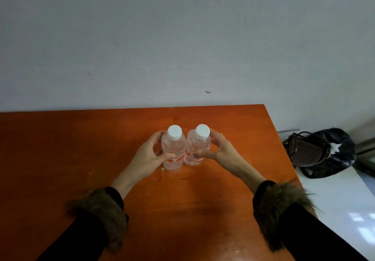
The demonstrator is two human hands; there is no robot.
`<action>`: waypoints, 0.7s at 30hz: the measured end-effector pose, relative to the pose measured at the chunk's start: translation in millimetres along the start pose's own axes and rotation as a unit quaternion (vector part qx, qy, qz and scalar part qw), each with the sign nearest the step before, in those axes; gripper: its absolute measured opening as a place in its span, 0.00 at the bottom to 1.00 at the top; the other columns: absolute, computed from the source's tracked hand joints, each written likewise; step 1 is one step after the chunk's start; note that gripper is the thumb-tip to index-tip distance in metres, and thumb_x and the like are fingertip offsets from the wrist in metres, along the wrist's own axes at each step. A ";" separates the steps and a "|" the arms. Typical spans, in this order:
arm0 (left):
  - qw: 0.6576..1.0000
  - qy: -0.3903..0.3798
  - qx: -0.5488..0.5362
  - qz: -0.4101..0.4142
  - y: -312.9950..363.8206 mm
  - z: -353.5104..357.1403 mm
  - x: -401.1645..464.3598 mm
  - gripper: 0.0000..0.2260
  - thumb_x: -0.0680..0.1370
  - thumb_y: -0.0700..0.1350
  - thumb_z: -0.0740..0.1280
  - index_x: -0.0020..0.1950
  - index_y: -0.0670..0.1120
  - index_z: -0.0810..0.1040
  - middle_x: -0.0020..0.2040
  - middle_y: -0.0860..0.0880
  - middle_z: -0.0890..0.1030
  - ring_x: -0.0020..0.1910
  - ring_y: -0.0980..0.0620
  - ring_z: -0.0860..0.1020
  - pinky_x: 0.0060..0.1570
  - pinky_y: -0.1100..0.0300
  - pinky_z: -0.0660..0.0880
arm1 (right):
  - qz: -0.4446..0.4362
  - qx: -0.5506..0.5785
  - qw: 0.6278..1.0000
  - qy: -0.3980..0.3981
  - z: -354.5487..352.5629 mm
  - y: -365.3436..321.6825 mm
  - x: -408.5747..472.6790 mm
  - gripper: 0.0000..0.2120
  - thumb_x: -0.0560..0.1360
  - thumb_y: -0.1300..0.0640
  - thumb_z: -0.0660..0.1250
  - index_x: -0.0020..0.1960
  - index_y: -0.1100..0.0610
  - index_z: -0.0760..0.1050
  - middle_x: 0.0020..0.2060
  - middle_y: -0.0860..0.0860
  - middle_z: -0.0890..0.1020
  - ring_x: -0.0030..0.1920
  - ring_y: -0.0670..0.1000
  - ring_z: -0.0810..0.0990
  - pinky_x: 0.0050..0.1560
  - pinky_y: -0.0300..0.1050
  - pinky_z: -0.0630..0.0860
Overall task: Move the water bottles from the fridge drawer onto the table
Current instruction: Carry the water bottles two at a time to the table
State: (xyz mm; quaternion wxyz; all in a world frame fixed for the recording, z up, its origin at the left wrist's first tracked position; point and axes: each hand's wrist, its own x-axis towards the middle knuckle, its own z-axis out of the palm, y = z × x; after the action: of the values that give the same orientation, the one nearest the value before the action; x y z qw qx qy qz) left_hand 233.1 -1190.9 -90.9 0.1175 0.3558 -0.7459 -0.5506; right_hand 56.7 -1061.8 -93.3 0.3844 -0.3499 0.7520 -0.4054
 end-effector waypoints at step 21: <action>0.999 -0.017 0.011 -0.026 3.6 -3.6 -6.4 0.33 0.73 0.47 0.70 0.73 0.54 0.56 0.74 0.51 0.61 0.72 0.49 0.61 0.68 0.48 0.62 | 0.008 -0.020 0.998 -0.051 -6.8 -11.7 0.6 0.40 0.70 0.54 0.72 0.75 0.49 0.54 0.72 0.48 0.64 0.71 0.49 0.63 0.70 0.53 0.62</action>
State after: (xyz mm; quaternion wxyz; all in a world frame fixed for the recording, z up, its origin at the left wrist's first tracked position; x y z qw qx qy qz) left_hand 238.3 -1188.8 -85.0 0.0868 0.3671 -0.7443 -0.5510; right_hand 53.0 -1065.0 -80.6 0.4182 -0.3715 0.7421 -0.3693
